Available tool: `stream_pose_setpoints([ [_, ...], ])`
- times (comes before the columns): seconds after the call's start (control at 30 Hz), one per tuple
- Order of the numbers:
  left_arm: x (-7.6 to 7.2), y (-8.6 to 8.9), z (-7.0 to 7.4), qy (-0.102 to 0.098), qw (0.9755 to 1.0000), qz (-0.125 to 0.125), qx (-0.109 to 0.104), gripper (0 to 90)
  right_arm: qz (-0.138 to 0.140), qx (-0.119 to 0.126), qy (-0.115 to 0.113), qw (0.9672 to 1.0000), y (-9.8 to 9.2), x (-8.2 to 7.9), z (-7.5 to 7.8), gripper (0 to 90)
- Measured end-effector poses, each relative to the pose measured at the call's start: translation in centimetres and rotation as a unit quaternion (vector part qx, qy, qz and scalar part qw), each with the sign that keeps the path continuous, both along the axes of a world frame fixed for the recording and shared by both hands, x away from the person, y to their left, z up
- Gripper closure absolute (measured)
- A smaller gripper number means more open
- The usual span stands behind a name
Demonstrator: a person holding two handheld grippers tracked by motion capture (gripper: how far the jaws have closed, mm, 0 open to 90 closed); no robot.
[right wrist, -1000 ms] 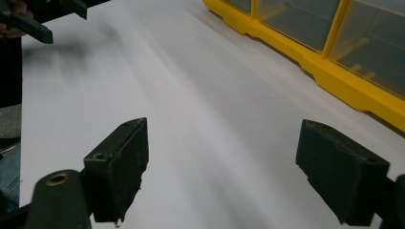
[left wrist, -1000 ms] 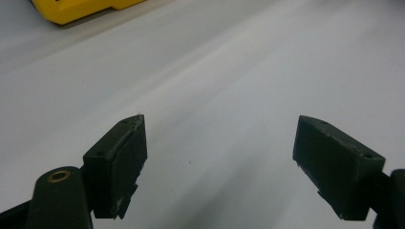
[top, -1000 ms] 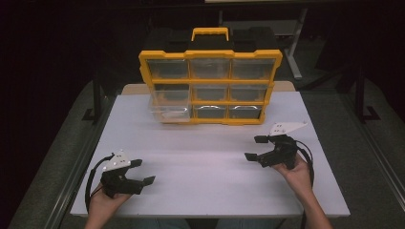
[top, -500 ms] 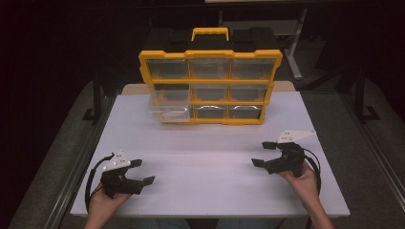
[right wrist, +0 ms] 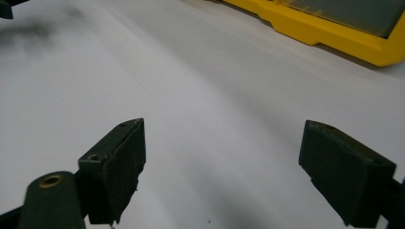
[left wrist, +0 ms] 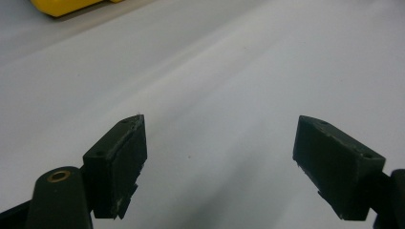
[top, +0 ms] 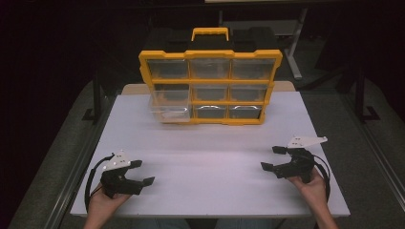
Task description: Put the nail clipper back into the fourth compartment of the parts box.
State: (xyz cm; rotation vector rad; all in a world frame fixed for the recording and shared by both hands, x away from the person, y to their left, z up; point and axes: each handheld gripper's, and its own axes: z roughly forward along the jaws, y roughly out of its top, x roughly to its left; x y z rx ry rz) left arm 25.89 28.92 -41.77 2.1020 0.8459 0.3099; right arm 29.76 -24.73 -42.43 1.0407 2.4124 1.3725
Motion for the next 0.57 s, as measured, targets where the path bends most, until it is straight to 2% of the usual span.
stream_pose_setpoints([
  [0.37,0.1,-0.1,-0.1,0.004,1.0,-0.005,0.001,18.8,-0.012,0.002,0.01,0.9999,-1.3,-0.8,-0.7,15.1],
  [0.57,0.2,-0.1,-0.2,0.005,1.0,-0.007,0.003,18.8,-0.011,-0.007,0.004,0.9999,-1.3,-0.7,-0.7,15.1],
])
